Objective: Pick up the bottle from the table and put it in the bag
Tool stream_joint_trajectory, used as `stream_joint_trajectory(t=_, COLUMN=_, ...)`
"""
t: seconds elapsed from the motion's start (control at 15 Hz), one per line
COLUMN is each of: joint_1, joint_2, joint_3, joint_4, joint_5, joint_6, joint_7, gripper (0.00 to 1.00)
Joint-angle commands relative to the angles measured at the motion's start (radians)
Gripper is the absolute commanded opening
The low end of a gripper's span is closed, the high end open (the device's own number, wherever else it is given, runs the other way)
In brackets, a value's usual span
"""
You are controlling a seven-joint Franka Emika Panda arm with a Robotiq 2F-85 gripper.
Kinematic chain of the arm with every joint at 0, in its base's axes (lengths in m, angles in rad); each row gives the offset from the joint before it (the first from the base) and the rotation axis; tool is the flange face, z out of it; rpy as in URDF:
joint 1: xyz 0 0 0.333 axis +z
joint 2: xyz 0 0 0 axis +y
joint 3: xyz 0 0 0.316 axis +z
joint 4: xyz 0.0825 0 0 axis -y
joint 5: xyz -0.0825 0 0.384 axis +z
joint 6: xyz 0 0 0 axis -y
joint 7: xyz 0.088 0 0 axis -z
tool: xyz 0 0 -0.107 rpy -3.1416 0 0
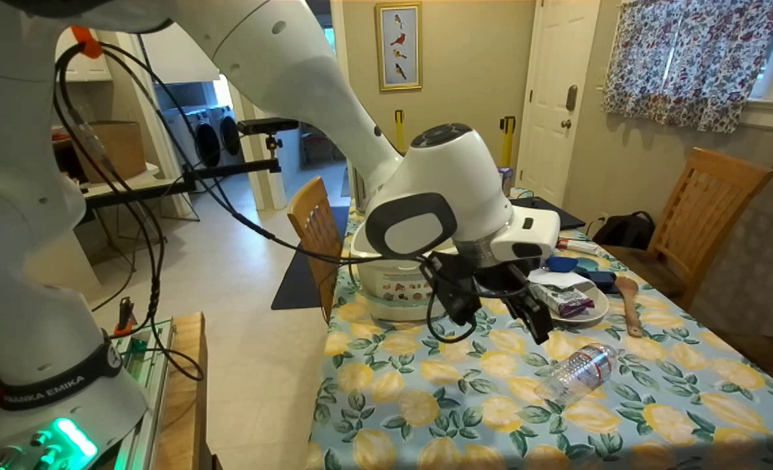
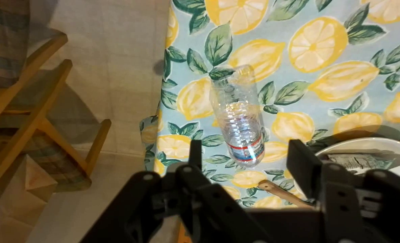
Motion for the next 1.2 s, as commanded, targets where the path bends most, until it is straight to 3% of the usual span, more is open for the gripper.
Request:
stream_joint_trajectory(t=0.0, joint_1=-0.002, joint_2=-0.001, joint_3=0.002, joint_4=-0.001, joint_5=-0.019, joint_6=-0.001, joint_7=0.02, gripper=0.67)
stream_joint_trajectory(t=0.07, joint_1=0.0, joint_2=-0.001, joint_3=0.002, joint_4=-0.001, joint_5=-0.018, joint_6=-0.001, joint_7=0.023, gripper=0.92)
stream_joint_trajectory(t=0.13, joint_1=-0.032, joint_2=-0.009, joint_3=0.042, joint_4=-0.009, joint_5=0.001, joint_6=-0.001, joint_7=0.002, gripper=0.93)
stream_joint_trajectory(t=0.2, joint_1=0.035, joint_2=0.011, joint_3=-0.037, joint_4=0.005, joint_5=-0.021, joint_6=0.046, joint_7=0.071, gripper=0.98)
stream_joint_trajectory(t=0.53, joint_1=0.1, joint_2=0.084, joint_3=-0.118, joint_4=0.142, joint_5=-0.045, joint_6=-0.052, joint_7=0.135, gripper=1.0)
stream_joint_trajectory(t=0.8, joint_1=0.076, joint_2=0.186, joint_3=-0.082, joint_4=0.339, joint_5=-0.055, joint_6=-0.273, joint_7=0.093, gripper=1.0)
stream_joint_trajectory(t=1.13, joint_1=0.083, joint_2=0.342, joint_3=-0.099, joint_4=0.588, joint_5=-0.089, joint_6=-0.465, joint_7=0.088, gripper=1.0)
